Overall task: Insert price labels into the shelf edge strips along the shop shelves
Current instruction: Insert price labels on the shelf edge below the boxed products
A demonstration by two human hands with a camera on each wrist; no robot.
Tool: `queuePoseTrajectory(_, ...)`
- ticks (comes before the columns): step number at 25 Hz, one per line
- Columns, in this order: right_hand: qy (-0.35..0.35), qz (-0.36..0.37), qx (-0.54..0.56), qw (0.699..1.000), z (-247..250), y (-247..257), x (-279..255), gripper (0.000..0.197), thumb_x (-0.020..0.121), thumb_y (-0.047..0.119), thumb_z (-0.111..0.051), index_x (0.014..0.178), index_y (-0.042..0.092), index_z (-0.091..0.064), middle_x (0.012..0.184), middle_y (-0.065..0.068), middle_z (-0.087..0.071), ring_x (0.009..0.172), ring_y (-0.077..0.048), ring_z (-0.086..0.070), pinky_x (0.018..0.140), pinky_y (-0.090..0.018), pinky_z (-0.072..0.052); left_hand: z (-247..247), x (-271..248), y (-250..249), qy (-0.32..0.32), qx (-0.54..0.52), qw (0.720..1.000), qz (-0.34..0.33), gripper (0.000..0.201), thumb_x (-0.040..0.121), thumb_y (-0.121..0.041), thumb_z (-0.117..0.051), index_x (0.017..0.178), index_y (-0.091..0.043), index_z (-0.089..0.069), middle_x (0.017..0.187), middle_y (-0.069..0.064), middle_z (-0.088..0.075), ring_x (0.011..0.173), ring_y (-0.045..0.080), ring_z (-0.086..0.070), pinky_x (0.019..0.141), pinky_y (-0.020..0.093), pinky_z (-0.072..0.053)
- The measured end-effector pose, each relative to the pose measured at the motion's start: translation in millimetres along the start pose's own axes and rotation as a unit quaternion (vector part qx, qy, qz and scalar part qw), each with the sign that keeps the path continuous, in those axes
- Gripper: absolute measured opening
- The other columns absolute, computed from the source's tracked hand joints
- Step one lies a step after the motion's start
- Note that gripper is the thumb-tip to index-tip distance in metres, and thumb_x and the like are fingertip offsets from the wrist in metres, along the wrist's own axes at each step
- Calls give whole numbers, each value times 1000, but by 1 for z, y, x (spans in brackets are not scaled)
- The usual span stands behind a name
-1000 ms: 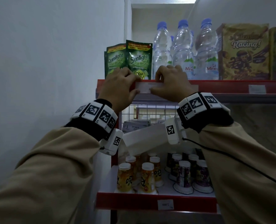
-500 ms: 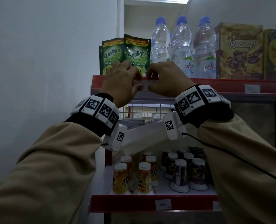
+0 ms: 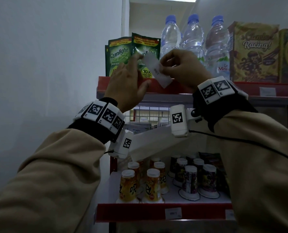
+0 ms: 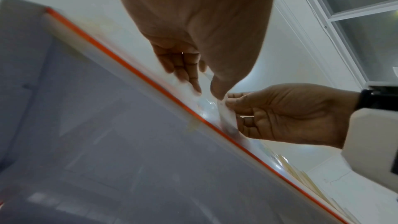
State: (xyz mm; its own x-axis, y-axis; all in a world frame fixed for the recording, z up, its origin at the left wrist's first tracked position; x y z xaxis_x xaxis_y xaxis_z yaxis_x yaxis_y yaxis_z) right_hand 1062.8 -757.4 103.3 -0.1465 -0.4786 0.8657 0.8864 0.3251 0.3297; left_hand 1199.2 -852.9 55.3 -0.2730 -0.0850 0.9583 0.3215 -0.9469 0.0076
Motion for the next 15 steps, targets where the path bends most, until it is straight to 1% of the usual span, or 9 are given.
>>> queuePoseTrajectory(2, -51, -38, 147, 987, -5, -3, -6, 24, 82, 2, -69, 102, 9, -57, 90, -13, -68, 80, -25, -67, 78, -42, -56, 1, 1, 0, -18, -31, 999, 9, 59, 91, -38, -56, 140, -14, -33, 92, -1, -58, 100, 21, -50, 94, 39, -40)
queuePoseTrajectory(4, -67, -64, 230, 969, -12, -4, -11, 32, 82, -4, -65, 111, 5, -53, 96, -21, -67, 87, -35, -68, 81, -50, -56, 1, 1, 1, -19, -41, 999, 18, 57, 94, -45, -49, 139, -13, -34, 94, 1, -59, 98, 22, -52, 90, 39, -44)
queuePoseTrajectory(6, -67, -78, 288, 952, -19, -5, -15, 37, 82, -6, -64, 114, 5, -51, 102, -23, -65, 93, -37, -68, 83, -53, -55, 0, 2, 2, -13, -41, 999, 23, 51, 95, -48, -45, 132, -13, -43, 100, 7, -61, 98, 25, -54, 87, 41, -47)
queuePoseTrajectory(8, -54, -86, 337, 936, -25, -6, -18, 36, 82, -8, -63, 112, 6, -51, 102, -23, -64, 95, -37, -67, 85, -53, -55, 0, 5, 4, -10, -30, 999, 26, 40, 96, -43, -47, 118, -11, -54, 103, 10, -63, 96, 27, -54, 83, 41, -47)
queuePoseTrajectory(9, -49, -85, 343, 934, -26, -7, -20, 35, 82, -8, -63, 111, 7, -51, 100, -21, -64, 95, -36, -67, 85, -52, -55, 0, 7, 4, -11, -22, 999, 28, 34, 96, -39, -48, 111, -11, -57, 102, 10, -63, 95, 27, -54, 81, 40, -46)
queuePoseTrajectory(11, -60, -59, 292, 953, -25, -7, -21, 37, 82, -4, -64, 113, 9, -49, 101, -21, -64, 94, -34, -67, 82, -47, -57, 0, 11, 6, -5, -7, 1000, 30, 26, 95, -33, -49, 104, -11, -60, 101, 9, -64, 95, 27, -54, 82, 41, -46)
queuePoseTrajectory(13, -88, 11, 154, 984, -15, -4, -20, 33, 82, 4, -65, 111, 13, -52, 100, -18, -66, 89, -28, -68, 73, -35, -58, 0, 12, 7, 8, 7, 1000, 23, 24, 95, -31, -50, 104, -11, -60, 103, 8, -63, 96, 26, -54, 84, 42, -47)
queuePoseTrajectory(14, -93, 45, 82, 991, -10, -3, -19, 26, 82, 7, -65, 106, 15, -56, 97, -15, -68, 86, -23, -68, 68, -31, -57, 1, 12, 8, 13, 10, 1000, 17, 25, 95, -32, -51, 105, -11, -59, 105, 8, -62, 98, 25, -54, 84, 42, -47)
queuePoseTrajectory(15, -92, 65, 28, 993, -6, -2, -18, 20, 82, 9, -65, 100, 15, -60, 94, -12, -69, 84, -20, -68, 67, -30, -57, 2, 12, 9, 16, 15, 1000, 10, 25, 94, -34, -53, 105, -12, -59, 107, 8, -62, 99, 24, -54, 86, 41, -47)
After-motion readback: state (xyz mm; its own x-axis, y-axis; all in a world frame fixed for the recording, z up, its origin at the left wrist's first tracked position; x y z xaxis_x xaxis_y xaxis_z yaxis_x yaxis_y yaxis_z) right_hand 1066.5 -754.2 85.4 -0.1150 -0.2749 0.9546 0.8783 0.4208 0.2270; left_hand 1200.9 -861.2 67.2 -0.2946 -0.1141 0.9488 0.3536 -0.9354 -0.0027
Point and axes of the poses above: each hand's wrist, its own x-axis towards the middle knuckle, its own z-axis out of the back of the hand, y = z × x, the point moved 3 cm from there along x, towards the middle knuckle
